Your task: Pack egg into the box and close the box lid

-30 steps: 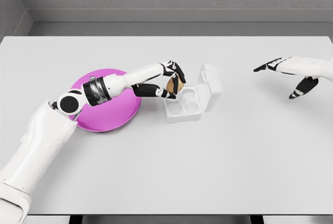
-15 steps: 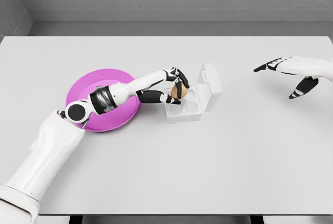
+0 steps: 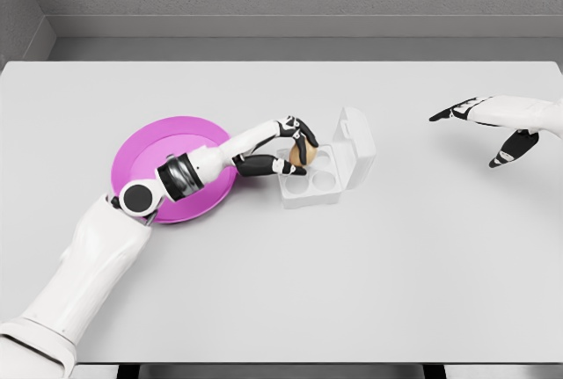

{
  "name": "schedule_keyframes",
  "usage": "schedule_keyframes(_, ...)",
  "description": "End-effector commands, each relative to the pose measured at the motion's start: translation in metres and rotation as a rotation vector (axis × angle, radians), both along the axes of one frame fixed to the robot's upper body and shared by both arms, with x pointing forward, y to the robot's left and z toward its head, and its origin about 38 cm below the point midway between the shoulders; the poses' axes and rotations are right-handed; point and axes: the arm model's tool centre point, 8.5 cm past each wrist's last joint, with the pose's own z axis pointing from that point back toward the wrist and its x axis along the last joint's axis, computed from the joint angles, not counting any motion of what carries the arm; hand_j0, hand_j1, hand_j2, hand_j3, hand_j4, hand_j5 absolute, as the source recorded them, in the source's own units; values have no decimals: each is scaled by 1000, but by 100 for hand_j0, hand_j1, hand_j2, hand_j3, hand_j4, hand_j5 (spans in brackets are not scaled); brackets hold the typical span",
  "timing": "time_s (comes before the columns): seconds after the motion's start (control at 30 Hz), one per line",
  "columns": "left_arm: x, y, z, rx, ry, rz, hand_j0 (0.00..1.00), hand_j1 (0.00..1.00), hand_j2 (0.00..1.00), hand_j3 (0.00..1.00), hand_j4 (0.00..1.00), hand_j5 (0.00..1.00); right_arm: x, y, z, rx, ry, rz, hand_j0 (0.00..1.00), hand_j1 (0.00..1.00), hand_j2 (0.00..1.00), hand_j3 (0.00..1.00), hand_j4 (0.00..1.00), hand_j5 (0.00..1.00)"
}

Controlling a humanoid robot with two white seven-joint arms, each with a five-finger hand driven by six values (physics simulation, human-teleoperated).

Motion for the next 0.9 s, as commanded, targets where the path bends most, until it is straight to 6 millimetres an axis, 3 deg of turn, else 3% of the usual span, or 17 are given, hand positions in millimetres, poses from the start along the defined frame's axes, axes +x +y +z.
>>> schedule_keyframes(0.0,0,0,0,-6,2,4,26,26,26,26,26,26,0,0,1,7,-1,-4,100,100,100,100,100,100)
schedule_keyframes(0.23,0,0,2,-7,-1,-2,26,26,26,26,26,26,0,0,1,5,-1,-4,100,100,100,100,100,100)
schedule_keyframes(0.37,0,4,1,1,-2,4,41,41,41,41,41,41,0,0,1,5,-1,-4,100,100,100,100,100,100)
schedule_keyframes(0.43,0,5,1,0,-2,5,54,54,54,54,54,54,0,0,1,5,-1,-4,100,100,100,100,100,100)
schedule_keyframes(0.6,1,4,3,-2,-6,5,60,60,60,60,60,60,0,0,1,6,-1,-4,100,100,100,100,100,100)
schedule_keyframes(0.77,1,4,3,-3,-6,6,82,82,82,82,82,82,0,0,1,5,-1,-4,100,100,100,100,100,100)
schedule_keyframes(0.87,2,4,5,-4,-10,5,84,84,84,84,84,84,0,0,1,5,-1,-4,100,100,100,100,100,100)
